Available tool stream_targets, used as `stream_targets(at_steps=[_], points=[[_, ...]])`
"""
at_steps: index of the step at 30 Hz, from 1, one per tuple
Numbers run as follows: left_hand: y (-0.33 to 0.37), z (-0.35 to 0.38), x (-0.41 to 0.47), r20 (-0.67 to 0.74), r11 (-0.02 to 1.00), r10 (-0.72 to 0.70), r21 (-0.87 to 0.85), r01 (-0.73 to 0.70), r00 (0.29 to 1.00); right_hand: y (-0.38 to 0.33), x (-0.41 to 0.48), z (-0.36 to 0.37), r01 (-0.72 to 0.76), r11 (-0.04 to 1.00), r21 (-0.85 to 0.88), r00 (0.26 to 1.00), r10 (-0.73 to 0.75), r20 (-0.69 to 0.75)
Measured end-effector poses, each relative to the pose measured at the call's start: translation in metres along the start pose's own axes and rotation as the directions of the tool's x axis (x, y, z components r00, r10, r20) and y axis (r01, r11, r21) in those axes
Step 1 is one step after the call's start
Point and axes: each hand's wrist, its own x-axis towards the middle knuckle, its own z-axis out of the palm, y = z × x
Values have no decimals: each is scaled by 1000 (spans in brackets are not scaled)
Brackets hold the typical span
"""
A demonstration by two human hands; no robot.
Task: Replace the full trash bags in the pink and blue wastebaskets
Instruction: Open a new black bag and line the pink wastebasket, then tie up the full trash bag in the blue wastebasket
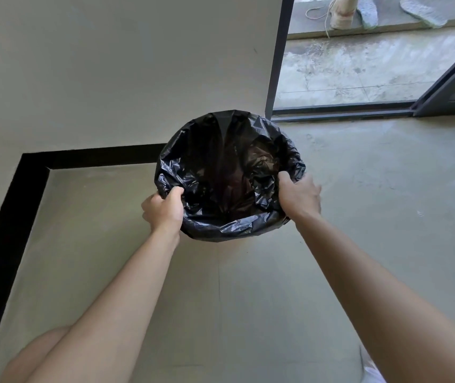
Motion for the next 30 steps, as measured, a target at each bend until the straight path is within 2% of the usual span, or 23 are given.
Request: stream_targets(at_steps=[2,3,4,5,7,9,11,14,19,21,24,27,30], points=[[7,-14,-6,9,945,64,321,-63,998,-5,-4,-9,-12,991,-136,1000,16,24],[11,-22,-11,-3,886,123,450,-108,992,-6,-8,-16,48,973,-227,999,-50,1],[18,-31,-19,-22,821,222,544,-174,975,-8,-13,-26,156,938,-309,984,-174,-33],[28,-41,-29,-28,744,344,617,-254,938,-11,-18,-38,292,883,-369,940,-336,-60],[50,-57,-49,30,551,571,726,-410,821,-26,-27,-65,523,729,-442,796,-603,-53],[80,-68,-71,163,350,680,784,-512,715,-51,-37,-92,632,600,-490,694,-720,14],[116,-74,-94,295,183,717,794,-579,631,-82,-51,-123,677,500,-540,627,-776,69],[182,-83,-139,376,48,756,784,-619,536,-136,-84,-182,724,384,-573,547,-826,139],[344,-108,-239,501,-123,751,746,-654,430,-242,-160,-324,728,323,-605,521,-833,184],[428,-121,-283,529,-187,766,726,-662,365,-293,-193,-394,706,320,-631,519,-841,153],[560,-141,-354,536,-259,815,675,-691,219,-367,-245,-506,663,309,-682,484,-872,75],[677,-165,-430,461,-262,883,636,-726,86,-424,-302,-605,611,345,-713,435,-898,-61],[747,-189,-494,370,-277,927,566,-776,-61,-442,-353,-674,519,357,-776,375,-912,-169]])
